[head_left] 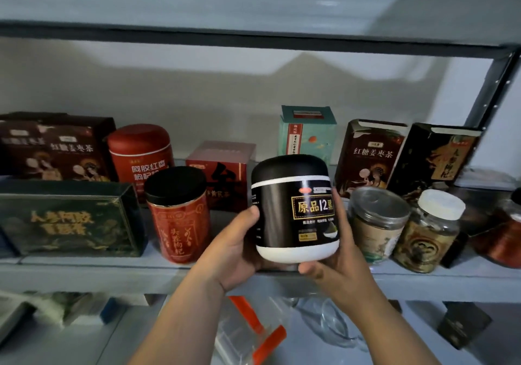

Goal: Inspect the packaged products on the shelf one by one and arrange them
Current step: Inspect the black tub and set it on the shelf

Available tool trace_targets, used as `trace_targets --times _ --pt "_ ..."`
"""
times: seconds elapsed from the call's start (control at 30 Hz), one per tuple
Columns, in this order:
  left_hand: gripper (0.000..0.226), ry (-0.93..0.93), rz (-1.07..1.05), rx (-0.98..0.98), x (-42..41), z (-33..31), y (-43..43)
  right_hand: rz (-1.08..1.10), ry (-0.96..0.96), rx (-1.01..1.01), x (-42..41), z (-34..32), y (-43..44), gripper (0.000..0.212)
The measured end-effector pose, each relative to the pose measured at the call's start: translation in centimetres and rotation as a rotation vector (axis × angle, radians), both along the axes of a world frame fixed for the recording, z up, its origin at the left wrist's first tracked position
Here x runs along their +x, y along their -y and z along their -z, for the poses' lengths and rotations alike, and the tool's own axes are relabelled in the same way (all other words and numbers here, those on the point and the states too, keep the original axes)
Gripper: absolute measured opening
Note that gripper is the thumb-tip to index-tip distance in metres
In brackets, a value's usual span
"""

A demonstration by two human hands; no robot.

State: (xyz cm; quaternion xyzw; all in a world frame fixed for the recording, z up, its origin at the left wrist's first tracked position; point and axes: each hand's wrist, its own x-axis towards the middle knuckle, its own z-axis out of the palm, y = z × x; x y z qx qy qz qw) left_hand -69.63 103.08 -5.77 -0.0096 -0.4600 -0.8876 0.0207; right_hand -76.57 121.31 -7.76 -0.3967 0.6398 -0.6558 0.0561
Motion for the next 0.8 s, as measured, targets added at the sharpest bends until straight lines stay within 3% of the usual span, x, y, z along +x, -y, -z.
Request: trace_targets --times 0.23,0.3,0.43,0.53,0.63,0.8 --pt "0.118 -0.013 -0.155 -0.044 -0.2 0.1 -0.3 0.117 -0.222 0.137 -0.4 0.2 0.3 0.108" --pt "0.110 0.003 -0.210 -0.050 0.0 -0.1 -0.7 0.134 -0.254 0.154 -0.5 0.3 0.5 0.110" --pt "0.060 0.085 -0.162 0.089 0.0 -0.8 -0.5 0.073 -0.181 0.080 -0.2 -0.2 0.3 0.088" --pt "0.054 0.047 -0.167 0.115 0.1 -0.7 -0.3 0.035 -0.114 0.054 0.1 -0.5 0.1 0.074" --pt "0.055 0.028 -0.221 0.050 0.0 -0.5 -0.3 0.071 -0.178 0.062 -0.1 0.0 0.2 0.062" --pt "0.104 -0.012 -0.246 -0.037 -0.8 0.6 -0.2 0.093 -0.205 0.092 -0.3 0.1 0.3 0.091"
